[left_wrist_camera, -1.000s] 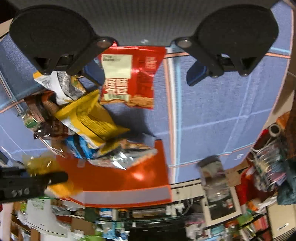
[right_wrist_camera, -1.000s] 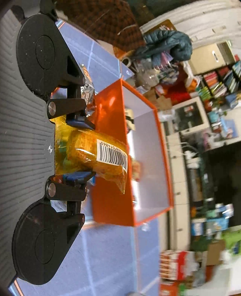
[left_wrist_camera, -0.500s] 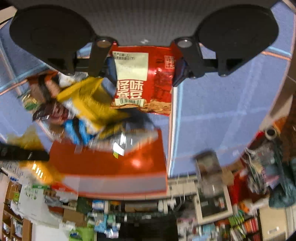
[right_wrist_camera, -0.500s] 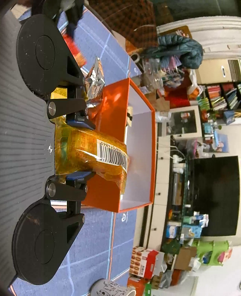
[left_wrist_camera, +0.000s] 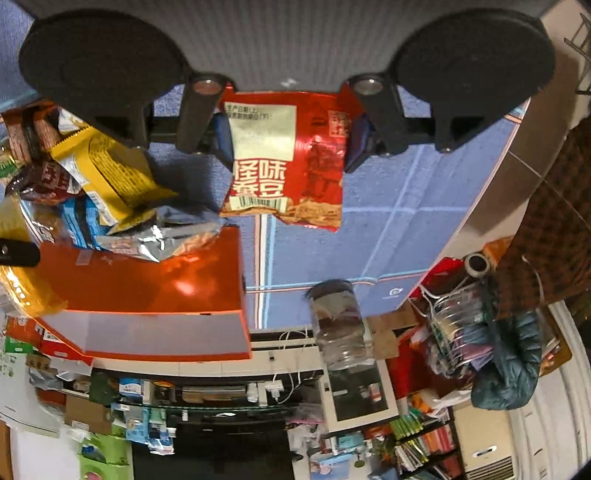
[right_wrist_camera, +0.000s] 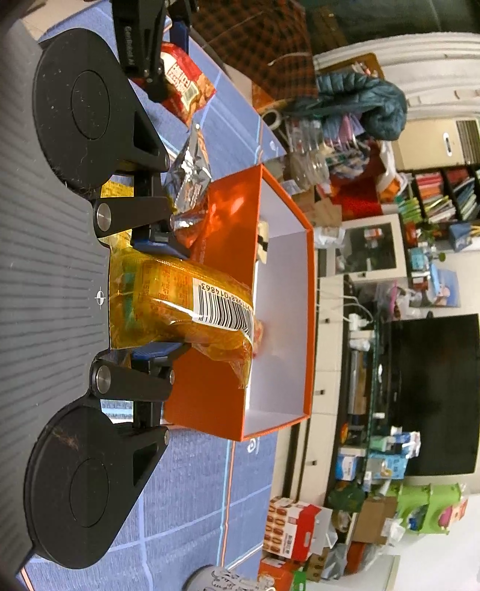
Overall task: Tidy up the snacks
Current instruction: 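Grasp the red snack bag with the left tool while the right grasps the yellow cake pack, then carry both packs over the orange box and open both tools to drop them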
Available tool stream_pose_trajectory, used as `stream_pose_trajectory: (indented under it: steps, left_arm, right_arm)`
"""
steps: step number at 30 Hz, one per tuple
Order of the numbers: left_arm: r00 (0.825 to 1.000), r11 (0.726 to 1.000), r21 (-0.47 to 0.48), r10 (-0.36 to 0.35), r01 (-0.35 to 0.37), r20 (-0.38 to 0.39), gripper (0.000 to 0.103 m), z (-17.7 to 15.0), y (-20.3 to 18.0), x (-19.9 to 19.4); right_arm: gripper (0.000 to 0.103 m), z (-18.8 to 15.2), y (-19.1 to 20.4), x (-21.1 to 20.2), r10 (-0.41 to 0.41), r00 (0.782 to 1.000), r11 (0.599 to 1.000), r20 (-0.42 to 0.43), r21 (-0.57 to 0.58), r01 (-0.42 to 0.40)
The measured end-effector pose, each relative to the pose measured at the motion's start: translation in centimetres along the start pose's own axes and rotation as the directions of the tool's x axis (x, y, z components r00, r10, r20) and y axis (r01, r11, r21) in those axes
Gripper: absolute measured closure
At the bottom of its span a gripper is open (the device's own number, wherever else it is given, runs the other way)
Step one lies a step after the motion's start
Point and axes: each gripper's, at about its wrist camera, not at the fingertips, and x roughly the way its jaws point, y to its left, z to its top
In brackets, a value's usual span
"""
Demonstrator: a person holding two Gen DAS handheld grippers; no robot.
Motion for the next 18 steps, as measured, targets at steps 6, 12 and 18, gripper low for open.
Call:
stream_pose_trajectory:
  steps: [6,12,18]
  left_arm:
    - [1.0,1.0,-0.004,0.005,-0.005,-0.002,0.045,-0.2,-0.29,-0.03]
    - [1.0,1.0,0.001,0.006,-0.006,-0.009,0.045,-0.24,-0.39,0.08]
    - [1.0,1.0,0.004,0.004,-0.004,-0.013,0.045,-0.24,-0.46,0.16]
  right_arm:
    - [0.071,-0.31,0.51,-0.01,0.005,1.0,1.0,-0.011,-0.013,-0.005]
    - [0.071,-0.35,0.3,0.12,0.004,1.0,1.0,-0.021,-0.011,-0.004]
    - [0.071,-0.38,0.3,0.23,0.006,1.0,1.0,-0.028,-0.013,-0.006]
